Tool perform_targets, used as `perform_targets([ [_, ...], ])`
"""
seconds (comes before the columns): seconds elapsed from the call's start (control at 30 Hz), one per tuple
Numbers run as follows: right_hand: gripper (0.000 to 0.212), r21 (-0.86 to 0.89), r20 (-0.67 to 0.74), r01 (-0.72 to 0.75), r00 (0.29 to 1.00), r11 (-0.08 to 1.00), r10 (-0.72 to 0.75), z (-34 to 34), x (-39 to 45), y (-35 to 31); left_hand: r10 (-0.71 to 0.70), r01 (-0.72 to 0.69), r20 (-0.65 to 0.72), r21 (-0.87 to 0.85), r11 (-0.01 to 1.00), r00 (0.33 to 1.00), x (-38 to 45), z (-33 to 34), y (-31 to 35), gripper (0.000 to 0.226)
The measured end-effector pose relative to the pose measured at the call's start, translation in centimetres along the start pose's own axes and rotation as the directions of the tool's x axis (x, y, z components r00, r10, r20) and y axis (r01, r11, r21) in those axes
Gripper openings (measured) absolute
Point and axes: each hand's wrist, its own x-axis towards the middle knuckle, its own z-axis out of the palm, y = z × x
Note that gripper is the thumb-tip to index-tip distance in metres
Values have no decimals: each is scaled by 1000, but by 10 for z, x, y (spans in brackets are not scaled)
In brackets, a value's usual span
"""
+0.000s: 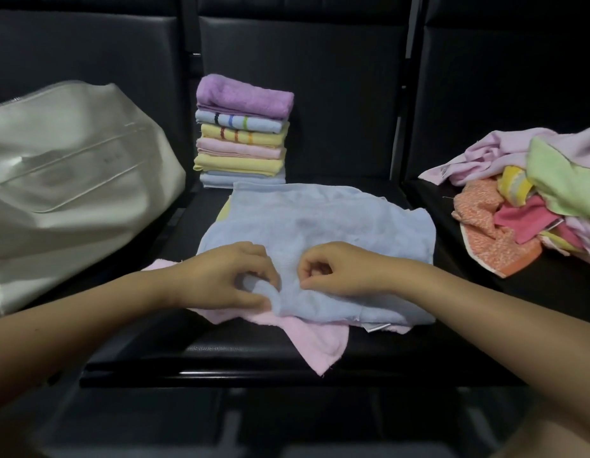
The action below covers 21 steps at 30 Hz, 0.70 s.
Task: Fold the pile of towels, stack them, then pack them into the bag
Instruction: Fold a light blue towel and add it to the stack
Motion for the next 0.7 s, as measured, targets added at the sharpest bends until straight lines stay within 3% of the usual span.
perform_targets([
  [0.13,7,125,-30,14,999,992,-10,-11,1,14,-133,122,-70,-138,983,989,5,-3,2,3],
  [0.37,10,102,-103,-48,993,994,59,-20,7,30,-306,278,-28,-349,895,952,22,-10,-1,18],
  [0.47,30,84,-142,-83,985,993,94,-19,7,26,-383,348,11,-445,825,923,30,-10,1,25],
  [0.6,51,199,-249,6,968,980,45,-12,6,3,-440,295,-53,-669,682,896,36,-13,4,21],
  [0.7,44,-105,-303,-60,953,993,25,-8,5,-6,-449,275,-120,-643,715,886,43,-19,11,36],
])
